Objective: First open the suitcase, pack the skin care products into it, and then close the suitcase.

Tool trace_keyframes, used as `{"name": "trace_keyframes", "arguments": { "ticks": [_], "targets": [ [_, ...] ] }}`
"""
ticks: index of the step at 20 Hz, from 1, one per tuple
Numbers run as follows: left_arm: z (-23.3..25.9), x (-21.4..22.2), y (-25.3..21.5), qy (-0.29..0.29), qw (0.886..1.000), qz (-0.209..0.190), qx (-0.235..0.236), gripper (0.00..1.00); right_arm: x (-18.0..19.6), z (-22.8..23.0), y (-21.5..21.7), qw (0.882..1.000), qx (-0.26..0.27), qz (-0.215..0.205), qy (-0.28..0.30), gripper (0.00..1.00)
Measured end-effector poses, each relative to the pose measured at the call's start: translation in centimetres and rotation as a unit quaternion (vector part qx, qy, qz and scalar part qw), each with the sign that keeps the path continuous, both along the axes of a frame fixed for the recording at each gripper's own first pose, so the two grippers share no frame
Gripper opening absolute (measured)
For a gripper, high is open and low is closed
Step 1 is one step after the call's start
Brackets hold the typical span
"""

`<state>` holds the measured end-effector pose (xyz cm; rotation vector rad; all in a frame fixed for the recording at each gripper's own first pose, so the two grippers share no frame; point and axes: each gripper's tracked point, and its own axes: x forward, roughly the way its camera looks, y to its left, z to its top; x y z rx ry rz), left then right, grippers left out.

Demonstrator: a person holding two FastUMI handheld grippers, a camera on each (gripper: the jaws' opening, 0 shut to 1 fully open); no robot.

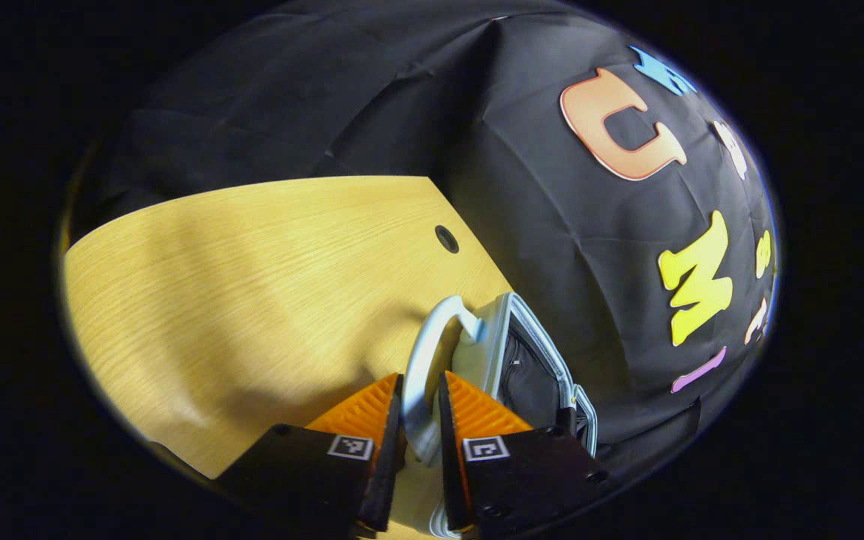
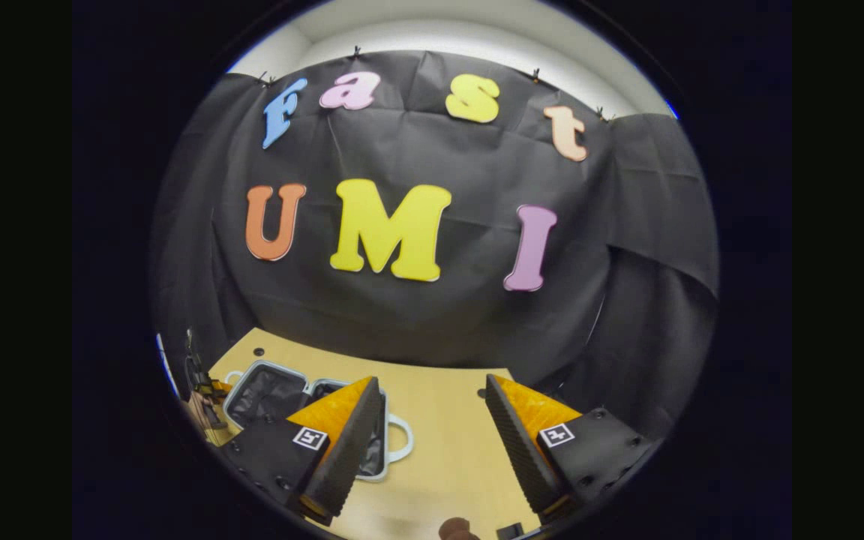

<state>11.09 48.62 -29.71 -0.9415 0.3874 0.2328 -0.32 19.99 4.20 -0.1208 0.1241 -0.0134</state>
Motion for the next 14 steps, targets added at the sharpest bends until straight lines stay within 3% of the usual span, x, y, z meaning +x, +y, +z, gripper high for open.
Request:
{"name": "trace_keyframes", "arguments": {
  "ticks": [1, 3, 8, 11, 14],
  "targets": [
    [0.4, -0.1, -0.1, -0.013, 1.000, 0.007, -0.014, 0.19, -0.7, 0.4, -0.6, 1.000, 0.001, -0.005, -0.006, 0.83],
    [0.7, 0.2, 0.5, -0.019, 0.999, 0.012, -0.032, 0.11, -1.8, 1.1, -1.9, 1.000, 0.003, -0.015, -0.017, 0.82],
    [4.5, -0.1, -0.1, -0.033, 0.999, 0.016, 0.021, 0.03, -2.8, 1.9, -4.8, 0.999, 0.010, -0.028, -0.040, 0.82],
    [9.7, -0.8, -1.5, -0.056, 0.995, 0.019, 0.085, 0.03, -2.7, 2.5, -6.2, 0.998, 0.018, -0.023, -0.059, 0.81],
    [13.7, -1.2, -3.8, -0.059, 0.981, 0.017, 0.186, 0.03, -2.0, 2.8, -7.1, 0.997, 0.025, -0.012, -0.072, 0.81]
  ]
}}
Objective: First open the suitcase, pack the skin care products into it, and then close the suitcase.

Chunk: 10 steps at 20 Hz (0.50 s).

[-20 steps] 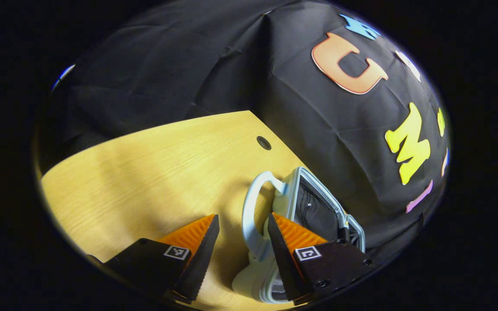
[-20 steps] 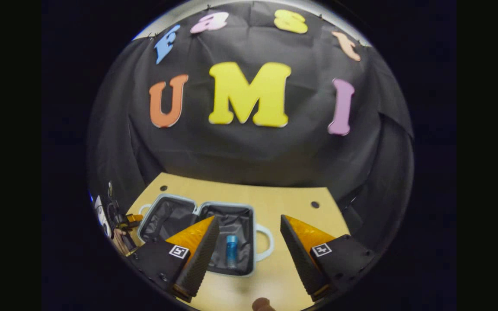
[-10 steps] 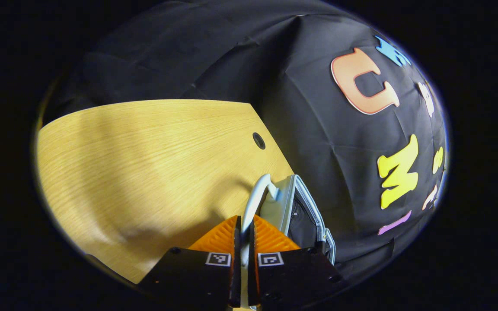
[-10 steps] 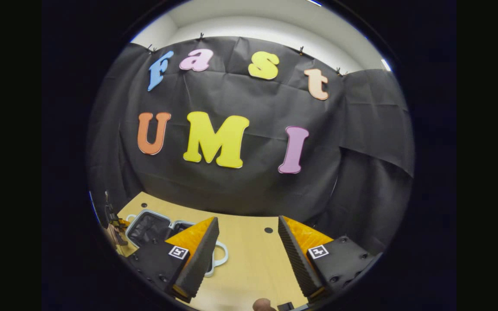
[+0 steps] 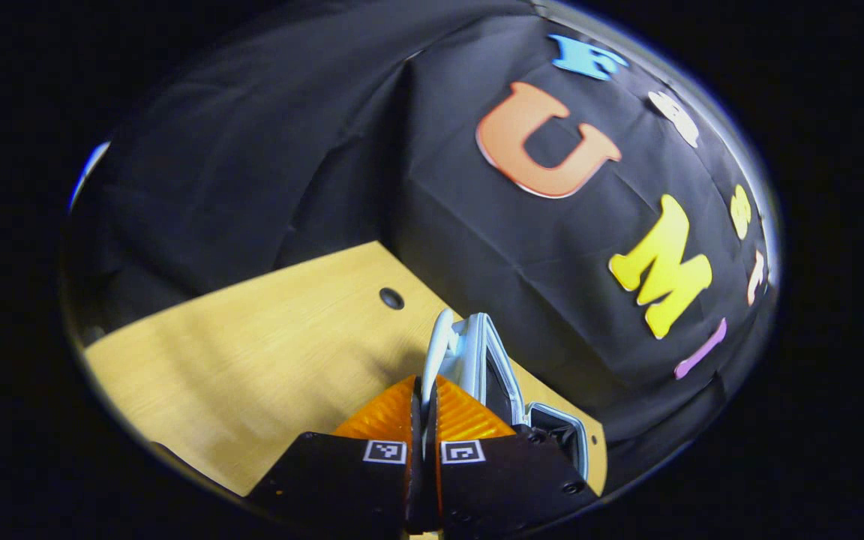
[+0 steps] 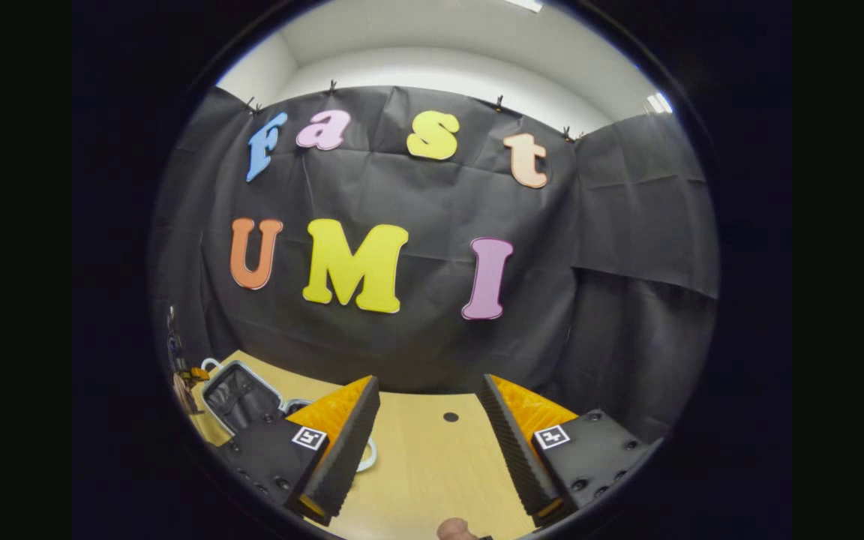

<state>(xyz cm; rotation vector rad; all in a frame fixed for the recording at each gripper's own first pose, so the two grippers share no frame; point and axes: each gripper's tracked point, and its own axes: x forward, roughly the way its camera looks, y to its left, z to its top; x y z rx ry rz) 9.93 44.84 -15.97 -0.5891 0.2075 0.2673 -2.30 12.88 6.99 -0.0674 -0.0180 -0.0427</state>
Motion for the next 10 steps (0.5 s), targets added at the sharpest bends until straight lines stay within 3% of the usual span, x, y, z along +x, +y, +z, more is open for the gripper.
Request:
{"name": "trace_keyframes", "arguments": {
  "ticks": [4, 10],
  "targets": [
    [4.4, 0.1, -3.5, -0.003, 0.994, 0.015, 0.108, 0.03, 0.2, -1.1, -1.8, 0.999, 0.024, 0.028, 0.010, 0.82],
    [7.8, -1.0, -7.8, -0.003, 0.984, 0.051, 0.171, 0.03, 1.2, -2.2, -5.3, 0.998, 0.025, 0.061, 0.015, 0.81]
  ]
}}
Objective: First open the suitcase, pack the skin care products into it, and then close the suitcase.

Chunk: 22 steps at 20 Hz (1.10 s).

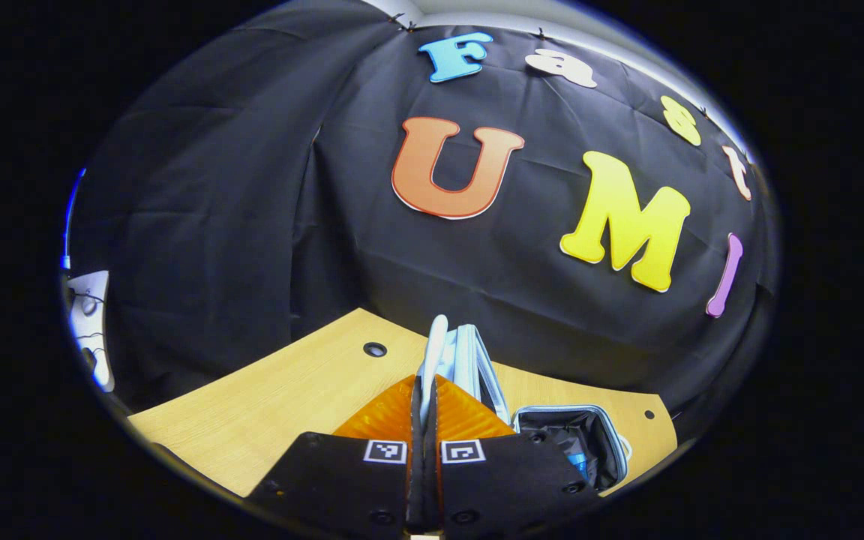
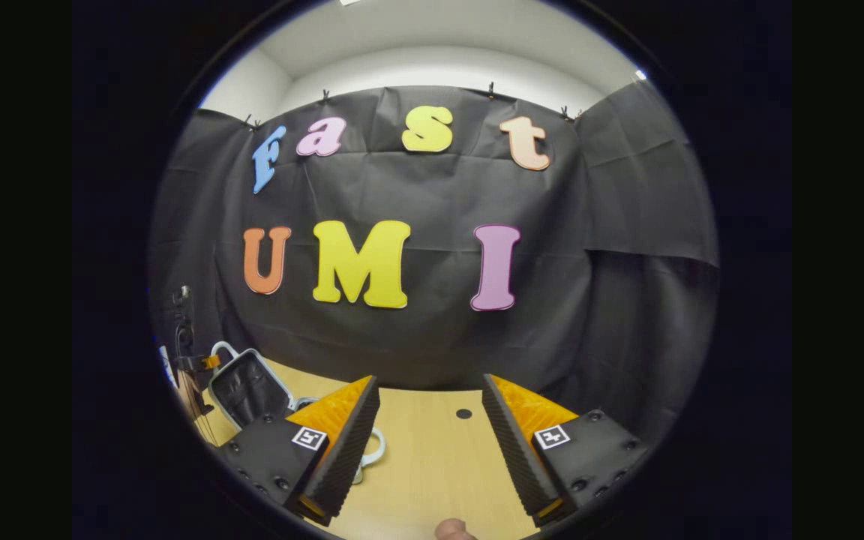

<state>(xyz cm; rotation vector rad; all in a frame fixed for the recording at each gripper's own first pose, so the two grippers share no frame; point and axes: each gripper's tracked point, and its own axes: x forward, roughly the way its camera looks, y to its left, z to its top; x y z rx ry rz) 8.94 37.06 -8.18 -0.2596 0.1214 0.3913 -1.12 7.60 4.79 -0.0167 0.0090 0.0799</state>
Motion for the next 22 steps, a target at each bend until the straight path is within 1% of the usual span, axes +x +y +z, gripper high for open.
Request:
{"name": "trace_keyframes", "arguments": {
  "ticks": [4, 7, 8, 10, 14, 17, 20, 22],
  "targets": [
    [1.9, 0.5, -2.1, 0.006, 0.999, 0.010, 0.040, 0.02, 0.7, -1.4, -2.7, 1.000, 0.002, 0.023, 0.014, 0.83],
    [3.0, 1.3, -3.9, 0.015, 0.999, 0.017, 0.047, 0.03, 1.4, -2.5, -4.8, 0.999, 0.007, 0.032, 0.030, 0.83],
    [3.6, 1.5, -5.0, 0.017, 0.998, 0.019, 0.058, 0.02, 1.4, -2.7, -5.3, 0.999, 0.009, 0.035, 0.032, 0.82],
    [4.6, 2.2, -7.6, 0.018, 0.996, 0.017, 0.087, 0.03, 1.7, -3.0, -6.2, 0.999, 0.007, 0.040, 0.032, 0.83],
    [5.5, 3.6, -14.1, 0.018, 0.989, 0.013, 0.145, 0.03, 1.5, -3.7, -7.1, 0.998, 0.010, 0.051, 0.033, 0.82],
    [5.2, 5.0, -19.5, 0.014, 0.988, -0.007, 0.155, 0.03, 1.6, -3.8, -7.5, 0.998, 0.012, 0.055, 0.033, 0.82],
    [3.7, 6.1, -23.8, 0.020, 0.987, -0.023, 0.159, 0.03, 1.3, -3.9, -7.9, 0.998, 0.008, 0.057, 0.033, 0.82],
    [2.3, 7.0, -26.2, 0.024, 0.987, -0.037, 0.153, 0.03, 1.3, -4.3, -7.8, 0.998, 0.002, 0.058, 0.035, 0.82]
  ]
}}
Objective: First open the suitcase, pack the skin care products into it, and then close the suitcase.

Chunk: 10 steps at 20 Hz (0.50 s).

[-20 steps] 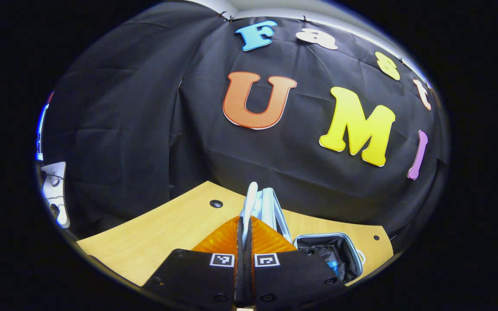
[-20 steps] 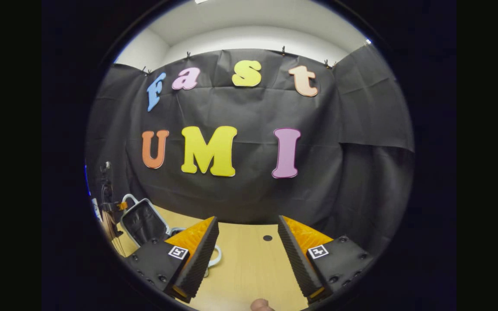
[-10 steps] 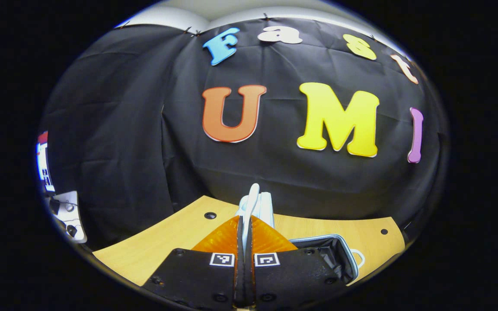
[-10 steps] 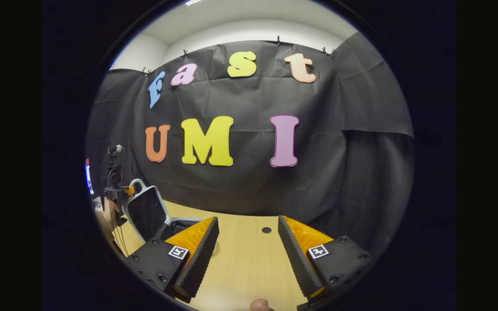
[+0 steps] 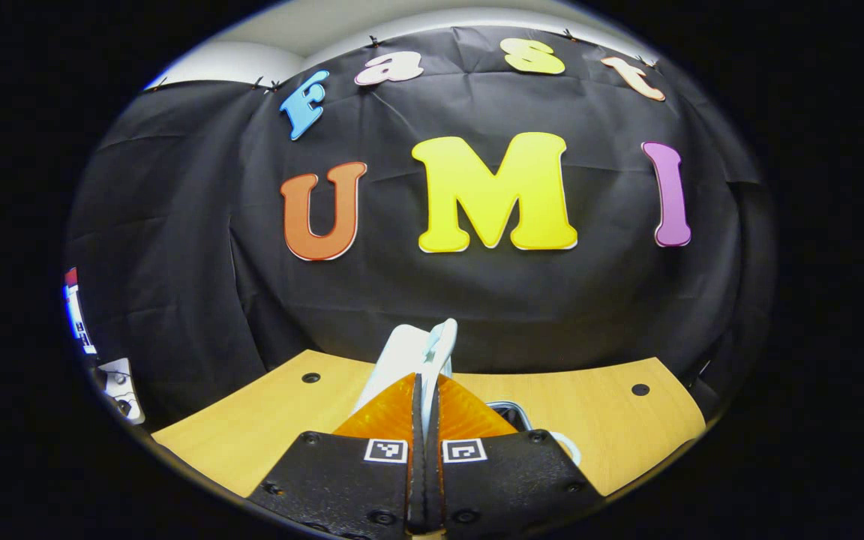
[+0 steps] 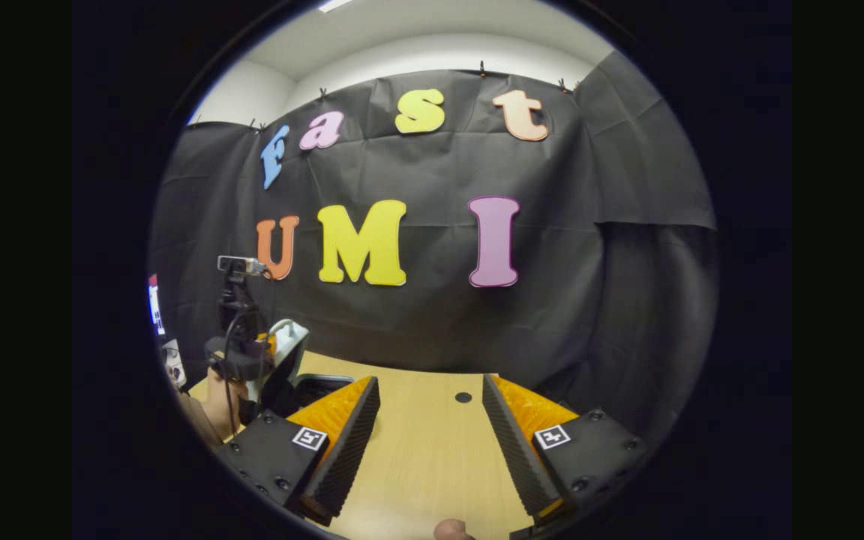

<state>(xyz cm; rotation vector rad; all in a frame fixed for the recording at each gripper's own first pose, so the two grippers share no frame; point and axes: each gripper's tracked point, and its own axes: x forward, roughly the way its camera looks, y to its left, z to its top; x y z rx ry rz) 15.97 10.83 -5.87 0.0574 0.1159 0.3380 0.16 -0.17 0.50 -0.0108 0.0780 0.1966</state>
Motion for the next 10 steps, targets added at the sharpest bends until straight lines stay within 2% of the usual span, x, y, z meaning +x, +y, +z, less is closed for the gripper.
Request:
{"name": "trace_keyframes", "arguments": {
  "ticks": [5, 8, 10],
  "targets": [
    [-5.5, 2.8, -7.0, 0.043, 0.998, -0.056, -0.001, 0.03, -0.8, -1.4, 0.5, 1.000, -0.017, 0.009, 0.013, 0.82],
    [-9.0, 4.2, -9.4, 0.077, 0.994, -0.078, 0.004, 0.03, -1.0, -1.7, 0.3, 0.999, -0.033, 0.008, 0.011, 0.82],
    [-11.1, 4.4, -10.5, 0.092, 0.992, -0.086, 0.024, 0.04, -1.2, -1.9, 0.2, 0.999, -0.040, 0.006, 0.012, 0.81]
  ]
}}
